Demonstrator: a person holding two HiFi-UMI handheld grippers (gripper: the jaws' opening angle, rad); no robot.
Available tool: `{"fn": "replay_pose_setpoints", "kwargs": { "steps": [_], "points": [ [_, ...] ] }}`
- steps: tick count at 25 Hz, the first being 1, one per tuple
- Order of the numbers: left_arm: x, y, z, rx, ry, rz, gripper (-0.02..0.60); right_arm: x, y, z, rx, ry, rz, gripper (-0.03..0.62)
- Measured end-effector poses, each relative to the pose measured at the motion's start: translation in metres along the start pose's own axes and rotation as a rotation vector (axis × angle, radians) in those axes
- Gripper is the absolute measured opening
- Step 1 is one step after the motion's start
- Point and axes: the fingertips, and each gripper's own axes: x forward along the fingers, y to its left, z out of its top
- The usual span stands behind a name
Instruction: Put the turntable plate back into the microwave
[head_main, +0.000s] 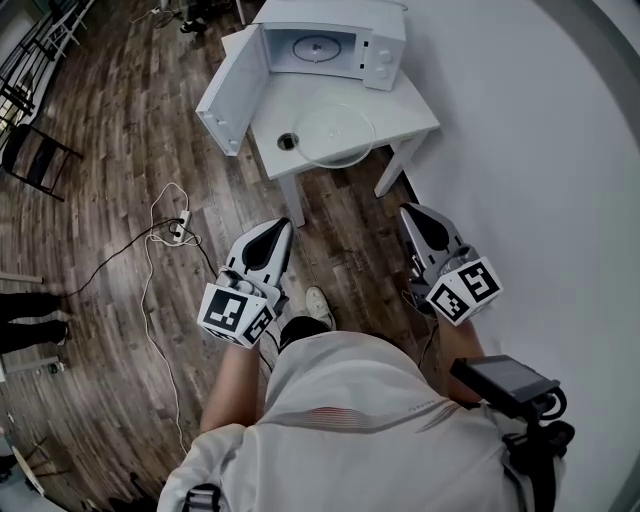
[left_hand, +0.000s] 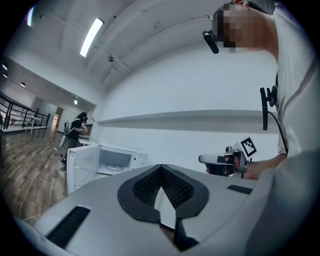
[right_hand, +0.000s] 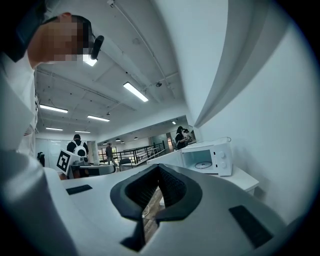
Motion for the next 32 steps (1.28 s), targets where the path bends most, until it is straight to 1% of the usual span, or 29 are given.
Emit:
{"fn": "replay_pose_setpoints", "kwargs": {
  "steps": [7,11,16,20,25,29,32],
  "points": [
    [0.034,0.039,0.012,-0.002,-0.017,-0.02,0.011,0.043,-0.02,0.005,-0.002,0.002,-0.03,0.003],
    [0.047,0.056,0.014,-0.006,-0.025,-0.013,0.011,0.062,-0.027,0.004,-0.005,0.014,-0.022,0.003],
    [0.056,0.071,0.013,-0.025,-0.02,0.014,0.01,0.082,-0.04,0.008,-0.002,0.028,0.0,0.003],
    [0.068,0.082,0.015,-0.024,-0.025,0.057,0.011,0.102,-0.057,0.009,0.005,0.029,0.04,0.003],
    [0.102,0.097,0.021,-0.012,-0.034,0.124,0.01,0.129,-0.097,0.013,0.016,0.028,0.097,0.003],
    [0.156,0.1,0.013,-0.009,-0.019,0.168,0.011,0.146,-0.152,0.014,0.03,0.037,0.136,0.003],
    [0.194,0.099,0.004,-0.027,-0.019,0.203,0.011,0.157,-0.194,0.007,0.068,0.055,0.165,0.003]
  ]
}}
